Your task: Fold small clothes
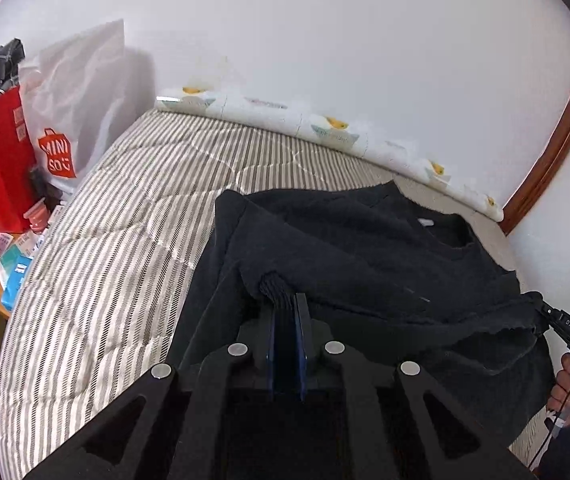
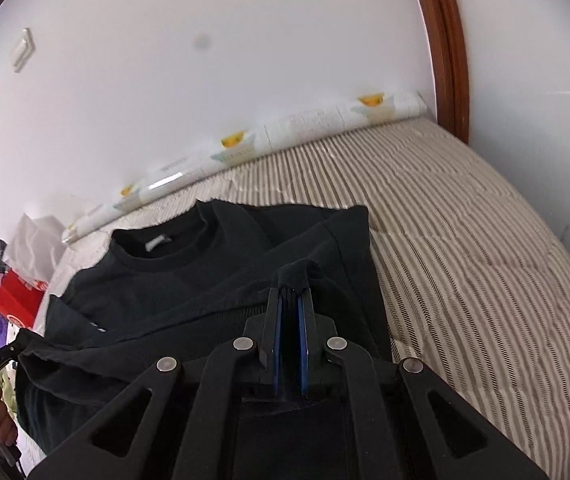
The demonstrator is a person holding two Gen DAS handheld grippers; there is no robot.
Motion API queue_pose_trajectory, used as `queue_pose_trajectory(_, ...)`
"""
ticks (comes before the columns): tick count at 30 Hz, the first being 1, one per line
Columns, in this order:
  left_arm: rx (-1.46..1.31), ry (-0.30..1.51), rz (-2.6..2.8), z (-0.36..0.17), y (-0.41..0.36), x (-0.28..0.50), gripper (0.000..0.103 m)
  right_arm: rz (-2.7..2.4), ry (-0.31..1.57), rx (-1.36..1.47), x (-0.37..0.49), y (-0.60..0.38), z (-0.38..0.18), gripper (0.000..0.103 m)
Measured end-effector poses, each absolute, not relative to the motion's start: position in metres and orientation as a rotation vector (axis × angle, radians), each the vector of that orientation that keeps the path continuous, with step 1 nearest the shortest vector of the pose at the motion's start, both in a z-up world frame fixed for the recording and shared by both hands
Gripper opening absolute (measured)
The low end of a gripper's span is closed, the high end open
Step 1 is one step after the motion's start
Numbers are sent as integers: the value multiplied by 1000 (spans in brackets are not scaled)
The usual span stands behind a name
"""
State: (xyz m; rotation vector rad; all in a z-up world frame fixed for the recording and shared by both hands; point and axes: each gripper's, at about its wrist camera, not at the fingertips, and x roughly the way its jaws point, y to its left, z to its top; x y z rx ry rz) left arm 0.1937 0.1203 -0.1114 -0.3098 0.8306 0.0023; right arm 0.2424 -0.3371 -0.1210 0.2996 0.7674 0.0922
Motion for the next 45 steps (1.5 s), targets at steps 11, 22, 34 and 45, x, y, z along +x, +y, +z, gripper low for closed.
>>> queue_pose_trajectory(11, -267, 839, -28, -108, 119, 188, 20, 28, 774, 242, 236, -330, -113, 19)
queue_pose_trajectory(22, -269, 774, -92, -95, 117, 131, 33, 219, 789, 118, 172, -281, -102, 27)
queue_pose_trajectory(34, -183, 877, -153, -118, 77, 146, 33, 204, 893, 97, 186, -262, -144, 26)
queue_pose_trajectory(45, -158, 873, -109, -122, 76, 214, 33, 180, 881, 124, 245, -265, -137, 23)
